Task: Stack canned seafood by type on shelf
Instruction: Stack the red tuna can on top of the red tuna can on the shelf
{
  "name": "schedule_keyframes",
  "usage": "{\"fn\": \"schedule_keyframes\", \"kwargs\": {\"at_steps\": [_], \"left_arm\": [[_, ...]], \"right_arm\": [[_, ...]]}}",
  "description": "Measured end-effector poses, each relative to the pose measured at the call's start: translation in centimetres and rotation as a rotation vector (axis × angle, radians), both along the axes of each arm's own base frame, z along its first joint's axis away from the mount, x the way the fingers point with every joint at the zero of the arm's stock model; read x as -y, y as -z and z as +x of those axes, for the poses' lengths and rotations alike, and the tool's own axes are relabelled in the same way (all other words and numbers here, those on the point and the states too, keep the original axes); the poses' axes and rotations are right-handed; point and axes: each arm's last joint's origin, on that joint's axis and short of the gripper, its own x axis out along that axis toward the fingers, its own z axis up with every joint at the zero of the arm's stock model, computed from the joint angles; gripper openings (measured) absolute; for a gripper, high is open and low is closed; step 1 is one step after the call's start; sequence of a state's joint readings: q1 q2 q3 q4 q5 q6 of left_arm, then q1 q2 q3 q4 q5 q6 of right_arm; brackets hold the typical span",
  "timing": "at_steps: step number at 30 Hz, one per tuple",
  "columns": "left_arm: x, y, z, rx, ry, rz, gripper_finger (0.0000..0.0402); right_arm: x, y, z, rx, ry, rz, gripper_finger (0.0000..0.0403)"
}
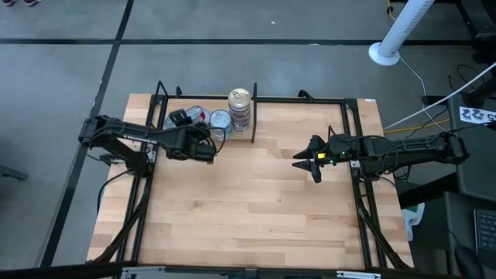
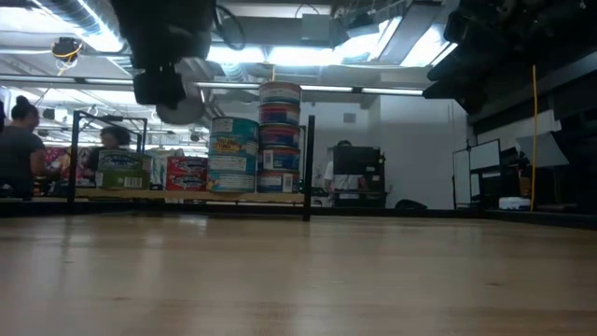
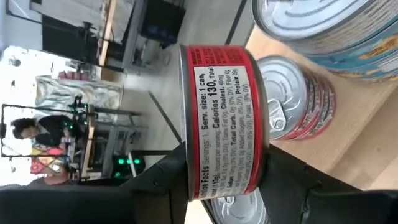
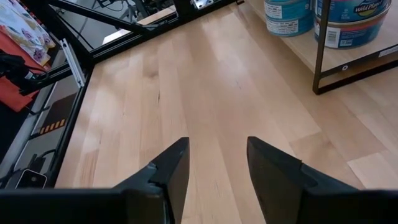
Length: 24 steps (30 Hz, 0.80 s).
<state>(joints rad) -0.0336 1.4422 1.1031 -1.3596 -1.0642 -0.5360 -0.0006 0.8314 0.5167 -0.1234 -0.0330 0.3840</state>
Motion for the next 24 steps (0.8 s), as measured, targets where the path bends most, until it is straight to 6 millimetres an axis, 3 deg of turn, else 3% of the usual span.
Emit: {"fn": "schedule_keyframes", "kwargs": {"at_steps": [10,24], "left_arm": [[-2.4,2.6,0.4,-0.077,0.015,-0.061,0.0148],[-4.6,3.8,1.1,-0.134,0.065,-0.065,0.0157]], "right_arm": [[0.0,0.0,0.0,0.0,0.0,-0.001,0.0161],[0.0,0.0,0.0,-0.001,0.0,-0.001,0.0161]]}}
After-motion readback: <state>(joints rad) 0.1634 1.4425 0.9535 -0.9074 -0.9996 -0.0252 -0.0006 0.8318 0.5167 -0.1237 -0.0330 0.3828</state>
